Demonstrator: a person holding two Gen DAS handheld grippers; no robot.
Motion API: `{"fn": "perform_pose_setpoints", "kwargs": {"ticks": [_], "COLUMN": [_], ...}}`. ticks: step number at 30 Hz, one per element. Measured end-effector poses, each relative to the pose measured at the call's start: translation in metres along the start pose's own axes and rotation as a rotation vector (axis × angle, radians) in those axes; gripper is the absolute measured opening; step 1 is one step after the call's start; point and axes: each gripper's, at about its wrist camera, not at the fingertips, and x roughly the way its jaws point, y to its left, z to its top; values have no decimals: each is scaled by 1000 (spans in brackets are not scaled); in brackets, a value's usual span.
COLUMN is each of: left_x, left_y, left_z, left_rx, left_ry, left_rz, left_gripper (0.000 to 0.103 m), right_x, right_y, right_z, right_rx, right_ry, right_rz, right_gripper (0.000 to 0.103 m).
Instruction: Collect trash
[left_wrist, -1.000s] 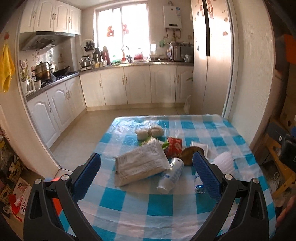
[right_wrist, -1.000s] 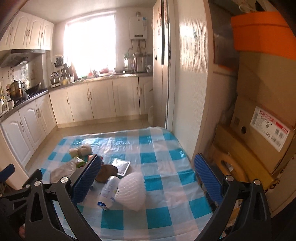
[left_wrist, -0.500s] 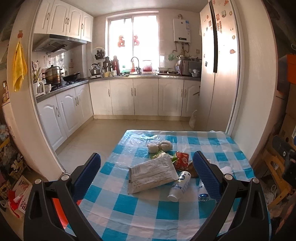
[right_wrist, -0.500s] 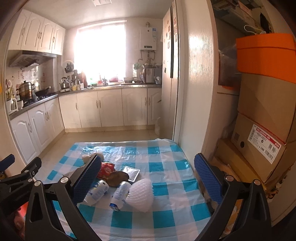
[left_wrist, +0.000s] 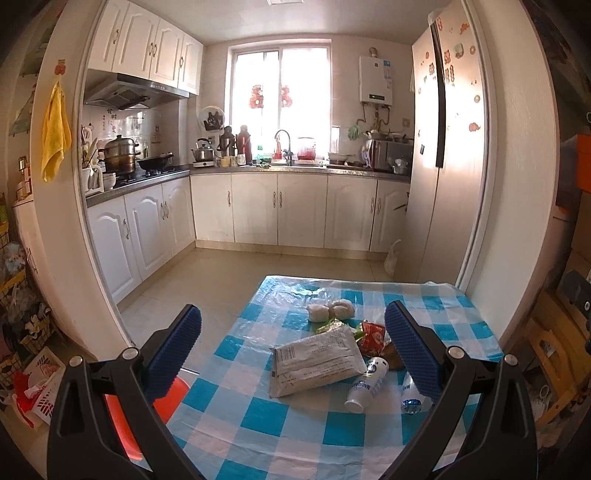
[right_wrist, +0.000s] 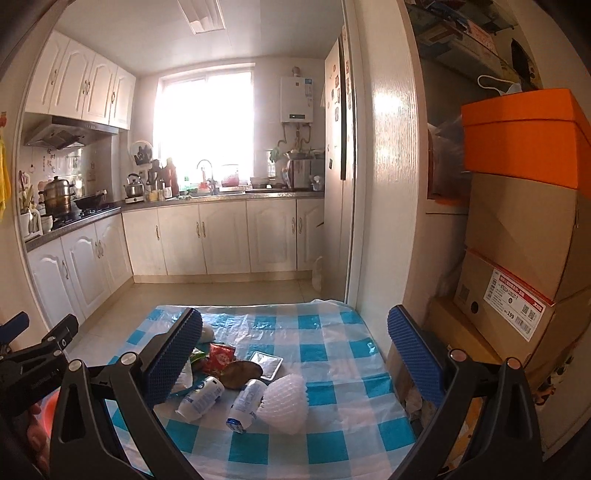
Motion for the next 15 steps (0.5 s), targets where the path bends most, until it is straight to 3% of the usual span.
{"fn": "perform_pose_setpoints", "kwargs": {"ticks": [15], "left_x": [-17], "left_y": [7], "left_z": [6], "left_rx": [-8], "left_ry": [-71], "left_rz": [25], "left_gripper": [100], "right_x": [-16], "right_y": [-8], "right_z": [2], "right_rx": [15], "right_ry": [-56], "right_rz": [-18], "right_gripper": [99]}}
